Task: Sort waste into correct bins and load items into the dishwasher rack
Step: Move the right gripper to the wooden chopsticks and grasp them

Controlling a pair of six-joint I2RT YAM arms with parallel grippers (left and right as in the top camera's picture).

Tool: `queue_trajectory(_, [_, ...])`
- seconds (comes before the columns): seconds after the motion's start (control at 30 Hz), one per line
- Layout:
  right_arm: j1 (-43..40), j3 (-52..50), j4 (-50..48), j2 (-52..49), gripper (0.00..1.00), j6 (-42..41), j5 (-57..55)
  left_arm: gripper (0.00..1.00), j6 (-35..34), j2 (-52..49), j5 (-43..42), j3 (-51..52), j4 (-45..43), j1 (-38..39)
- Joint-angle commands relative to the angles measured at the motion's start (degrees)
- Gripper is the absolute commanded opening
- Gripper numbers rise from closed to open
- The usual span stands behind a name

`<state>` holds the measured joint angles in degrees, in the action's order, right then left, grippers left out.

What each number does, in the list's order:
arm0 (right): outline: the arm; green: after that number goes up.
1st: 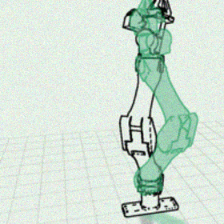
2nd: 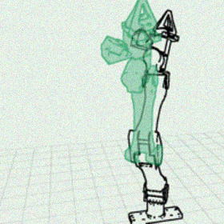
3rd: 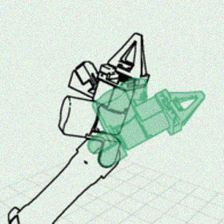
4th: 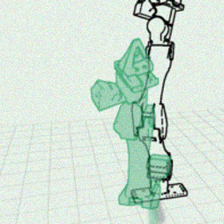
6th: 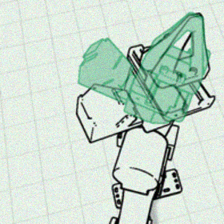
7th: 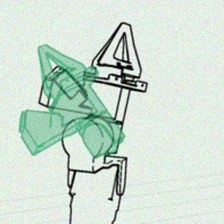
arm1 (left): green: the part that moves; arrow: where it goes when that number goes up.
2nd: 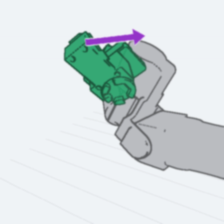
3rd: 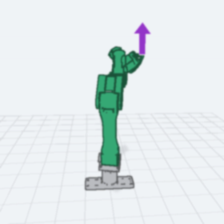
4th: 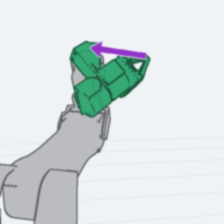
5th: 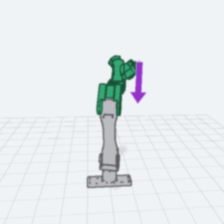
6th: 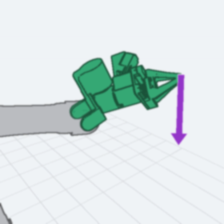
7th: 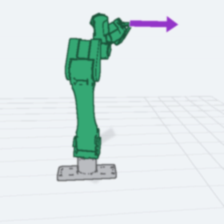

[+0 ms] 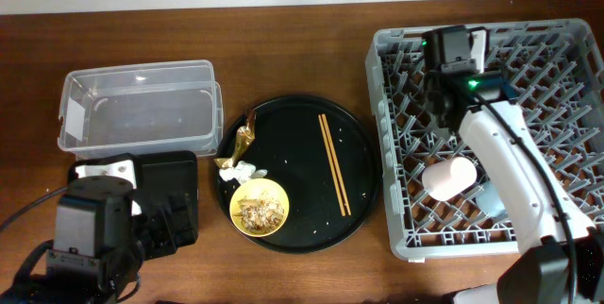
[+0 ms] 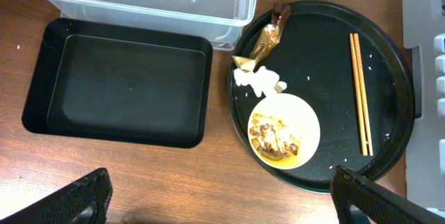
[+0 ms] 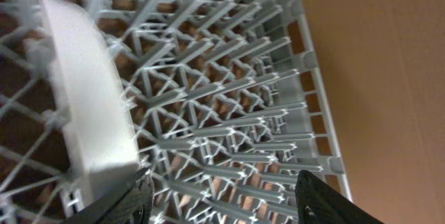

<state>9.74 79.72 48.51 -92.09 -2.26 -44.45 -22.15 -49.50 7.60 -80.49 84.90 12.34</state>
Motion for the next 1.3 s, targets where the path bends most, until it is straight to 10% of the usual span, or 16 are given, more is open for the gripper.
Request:
queue_trajectory(0.0, [4.5,4.4,5.5,6.6,0.66,-6.5,8.8,1.00,-0.5,0.1,0.8,-0.4,0.1,-0.2])
queue_trajectory(0.2, [16.4,7.5,15.9,13.0,0.58,-9.2,46.6,1.00,-0.5,0.1,0.8,-0.4,0.0,-0.2])
queue_trajectory(0.7, [21.6,-1.7,6.1,-21.8,0.29,-16.7,45.3,1.00,-0.5,0.1,0.8,-0.4,0.1,-0.2])
queue_trajectory(1.27, [21.6,-0.1,7.1,-13.4,0.04,-16.7,42.3,1.00,-0.5,0.1,0.8,-0.4,0.1,-0.2])
